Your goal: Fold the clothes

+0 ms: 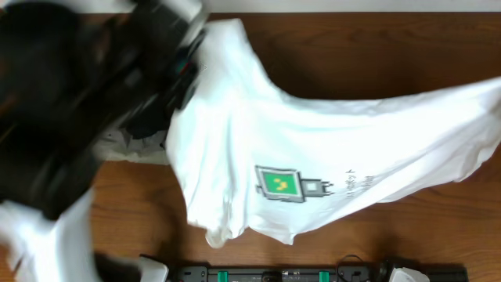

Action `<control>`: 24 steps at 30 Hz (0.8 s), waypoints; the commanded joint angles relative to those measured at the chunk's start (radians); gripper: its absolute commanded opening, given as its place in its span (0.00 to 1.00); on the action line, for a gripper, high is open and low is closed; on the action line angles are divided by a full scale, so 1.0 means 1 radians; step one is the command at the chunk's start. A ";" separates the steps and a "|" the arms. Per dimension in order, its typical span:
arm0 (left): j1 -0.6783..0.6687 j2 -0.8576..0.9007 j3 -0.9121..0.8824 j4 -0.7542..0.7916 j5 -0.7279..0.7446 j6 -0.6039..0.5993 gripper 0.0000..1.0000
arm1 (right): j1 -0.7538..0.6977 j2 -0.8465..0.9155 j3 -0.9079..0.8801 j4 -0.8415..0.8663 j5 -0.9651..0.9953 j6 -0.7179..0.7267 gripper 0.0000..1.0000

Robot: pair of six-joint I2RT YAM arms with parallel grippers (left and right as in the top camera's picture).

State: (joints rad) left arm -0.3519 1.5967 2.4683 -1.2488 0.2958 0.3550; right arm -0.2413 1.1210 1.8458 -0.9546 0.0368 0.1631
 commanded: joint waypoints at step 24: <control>-0.117 -0.216 -0.007 -0.033 -0.217 0.000 0.06 | -0.009 -0.069 0.009 -0.090 0.025 -0.056 0.01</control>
State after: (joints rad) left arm -0.4671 1.3506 2.4672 -1.2835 0.1390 0.3553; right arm -0.2413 1.0328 1.8481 -1.0386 0.0269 0.1200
